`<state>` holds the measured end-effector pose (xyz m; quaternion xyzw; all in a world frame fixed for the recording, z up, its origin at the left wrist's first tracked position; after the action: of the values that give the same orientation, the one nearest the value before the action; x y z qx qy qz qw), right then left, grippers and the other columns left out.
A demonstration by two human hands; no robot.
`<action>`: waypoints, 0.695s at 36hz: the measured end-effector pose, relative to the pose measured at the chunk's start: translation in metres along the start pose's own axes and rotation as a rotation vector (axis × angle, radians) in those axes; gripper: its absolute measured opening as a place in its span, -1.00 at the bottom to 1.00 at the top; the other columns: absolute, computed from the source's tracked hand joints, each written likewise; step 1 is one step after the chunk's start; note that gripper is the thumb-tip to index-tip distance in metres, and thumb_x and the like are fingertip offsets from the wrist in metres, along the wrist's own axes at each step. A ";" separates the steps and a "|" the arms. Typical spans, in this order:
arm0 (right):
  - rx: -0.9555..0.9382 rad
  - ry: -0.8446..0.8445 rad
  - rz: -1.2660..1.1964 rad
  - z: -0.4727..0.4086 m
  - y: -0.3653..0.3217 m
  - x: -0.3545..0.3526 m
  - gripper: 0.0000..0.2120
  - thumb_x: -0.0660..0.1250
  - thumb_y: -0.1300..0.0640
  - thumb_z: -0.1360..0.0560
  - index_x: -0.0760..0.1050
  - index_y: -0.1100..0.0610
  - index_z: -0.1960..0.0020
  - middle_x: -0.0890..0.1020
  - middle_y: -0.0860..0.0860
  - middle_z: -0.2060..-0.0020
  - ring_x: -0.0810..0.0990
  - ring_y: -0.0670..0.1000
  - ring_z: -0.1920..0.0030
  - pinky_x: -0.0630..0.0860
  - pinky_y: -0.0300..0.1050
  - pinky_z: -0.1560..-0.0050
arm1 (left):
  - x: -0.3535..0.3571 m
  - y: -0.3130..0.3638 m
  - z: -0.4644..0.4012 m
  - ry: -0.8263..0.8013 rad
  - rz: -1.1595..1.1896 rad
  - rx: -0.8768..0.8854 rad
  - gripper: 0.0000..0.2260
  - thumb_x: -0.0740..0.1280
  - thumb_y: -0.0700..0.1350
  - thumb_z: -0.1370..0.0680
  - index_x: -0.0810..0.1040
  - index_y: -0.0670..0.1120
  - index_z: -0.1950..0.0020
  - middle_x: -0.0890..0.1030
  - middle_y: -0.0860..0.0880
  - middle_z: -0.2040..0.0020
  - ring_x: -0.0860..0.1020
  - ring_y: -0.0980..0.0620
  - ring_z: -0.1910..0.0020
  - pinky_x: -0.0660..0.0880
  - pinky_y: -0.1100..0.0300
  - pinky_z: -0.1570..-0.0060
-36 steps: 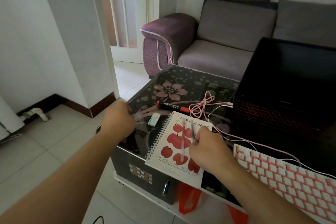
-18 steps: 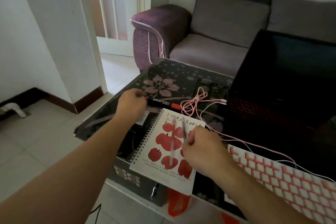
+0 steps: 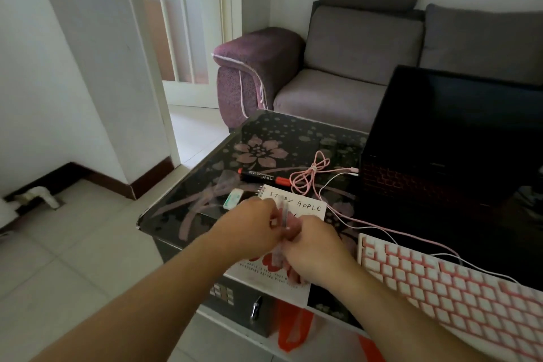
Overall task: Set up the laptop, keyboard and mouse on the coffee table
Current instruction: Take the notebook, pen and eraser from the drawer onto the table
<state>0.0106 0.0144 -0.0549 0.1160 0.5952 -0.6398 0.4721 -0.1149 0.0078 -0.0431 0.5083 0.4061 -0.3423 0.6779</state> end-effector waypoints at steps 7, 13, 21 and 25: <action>-0.104 0.035 0.068 0.013 -0.020 -0.004 -0.97 0.33 0.08 -0.61 0.54 -0.03 0.00 0.70 0.00 0.20 0.71 0.02 0.21 0.69 -0.04 0.18 | 0.001 -0.007 0.007 0.024 0.021 0.003 -0.74 0.32 -0.16 -0.63 0.59 0.03 -0.30 0.60 0.01 -0.18 0.62 0.06 -0.05 0.64 0.10 -0.10; -0.090 0.008 0.039 0.011 -0.016 -0.004 -0.95 0.34 0.12 -0.62 0.56 0.03 0.03 0.70 0.00 0.20 0.71 0.02 0.22 0.71 0.01 0.17 | -0.015 -0.013 0.005 0.173 0.101 -0.056 -0.77 0.28 -0.02 -0.68 0.56 0.03 -0.33 0.58 0.01 -0.23 0.59 0.09 -0.07 0.61 0.16 -0.04; -0.091 0.015 -0.027 0.008 -0.007 -0.007 -0.74 0.29 0.14 -0.66 0.42 -0.13 0.16 0.58 -0.18 0.19 0.62 -0.18 0.22 0.40 -0.44 0.47 | -0.033 -0.064 -0.012 0.134 -0.007 -0.175 -0.55 -0.05 0.11 -0.76 0.34 0.04 -0.59 0.39 -0.10 -0.58 0.34 -0.10 -0.56 0.30 -0.16 -0.53; -0.092 0.036 -0.015 0.001 -0.003 -0.005 -0.85 0.31 0.11 -0.64 0.45 -0.11 0.06 0.61 -0.16 0.12 0.64 -0.16 0.16 0.50 -0.36 0.37 | -0.019 -0.079 -0.030 0.042 -0.175 -0.136 -0.50 -0.16 0.14 -0.75 0.07 0.10 -0.70 0.15 -0.04 -0.70 0.06 -0.07 -0.69 0.02 -0.24 -0.63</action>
<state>0.0118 0.0152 -0.0488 0.1013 0.6332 -0.6130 0.4616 -0.1979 0.0180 -0.0632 0.4308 0.4854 -0.3608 0.6698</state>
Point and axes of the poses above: each hand's wrist, its own z-axis away from the middle knuckle, its own x-axis out of the palm, y = z × x, the point moved 10 cm from there along -z, towards the middle knuckle
